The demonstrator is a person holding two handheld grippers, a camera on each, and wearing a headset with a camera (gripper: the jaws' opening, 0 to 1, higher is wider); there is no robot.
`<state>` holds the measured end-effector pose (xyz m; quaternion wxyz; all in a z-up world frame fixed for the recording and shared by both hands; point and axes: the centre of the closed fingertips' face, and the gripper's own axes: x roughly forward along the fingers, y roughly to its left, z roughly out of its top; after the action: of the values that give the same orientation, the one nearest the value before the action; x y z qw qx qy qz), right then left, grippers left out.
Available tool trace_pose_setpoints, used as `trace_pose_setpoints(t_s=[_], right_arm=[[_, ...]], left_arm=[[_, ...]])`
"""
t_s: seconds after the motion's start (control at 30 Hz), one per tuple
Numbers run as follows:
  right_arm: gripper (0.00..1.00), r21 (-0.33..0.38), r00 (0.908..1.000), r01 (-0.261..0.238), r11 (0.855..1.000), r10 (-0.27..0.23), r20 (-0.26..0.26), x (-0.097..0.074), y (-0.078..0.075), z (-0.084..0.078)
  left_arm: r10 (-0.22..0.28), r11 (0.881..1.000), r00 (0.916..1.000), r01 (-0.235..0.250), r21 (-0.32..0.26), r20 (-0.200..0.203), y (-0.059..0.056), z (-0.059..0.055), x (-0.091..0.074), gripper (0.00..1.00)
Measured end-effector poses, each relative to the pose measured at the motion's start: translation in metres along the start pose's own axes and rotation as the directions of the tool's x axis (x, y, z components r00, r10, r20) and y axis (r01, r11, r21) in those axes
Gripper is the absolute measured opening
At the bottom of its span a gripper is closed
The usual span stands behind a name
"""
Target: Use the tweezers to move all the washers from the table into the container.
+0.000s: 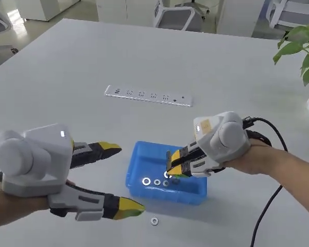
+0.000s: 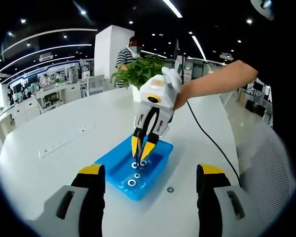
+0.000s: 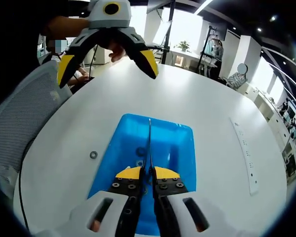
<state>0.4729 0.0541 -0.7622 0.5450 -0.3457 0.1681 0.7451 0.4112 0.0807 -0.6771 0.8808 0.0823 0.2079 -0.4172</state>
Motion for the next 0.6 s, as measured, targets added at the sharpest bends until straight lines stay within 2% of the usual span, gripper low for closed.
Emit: trace_pose_setpoints(t_s=[0.17, 0.33, 0.6], right_arm=[[0.08, -0.001, 1.0, 0.0, 1.0, 0.0, -0.001, -0.001, 0.0, -0.001], [0.08, -0.002, 1.0, -0.001, 1.0, 0.001, -0.001, -0.001, 0.0, -0.001], [0.08, 0.0, 1.0, 0.003, 1.0, -0.003, 0.001, -0.001, 0.001, -0.001]], left_arm=[[-0.016, 0.999, 0.9998, 0.016, 0.034, -0.008, 0.004, 0.006, 0.008, 0.7], [-0.024, 0.997, 0.9995, 0.025, 0.068, -0.019, 0.012, 0.01, 0.02, 0.54], [-0.055, 0.994, 0.9981, 0.057, 0.092, -0.027, 0.01, 0.017, 0.036, 0.34]])
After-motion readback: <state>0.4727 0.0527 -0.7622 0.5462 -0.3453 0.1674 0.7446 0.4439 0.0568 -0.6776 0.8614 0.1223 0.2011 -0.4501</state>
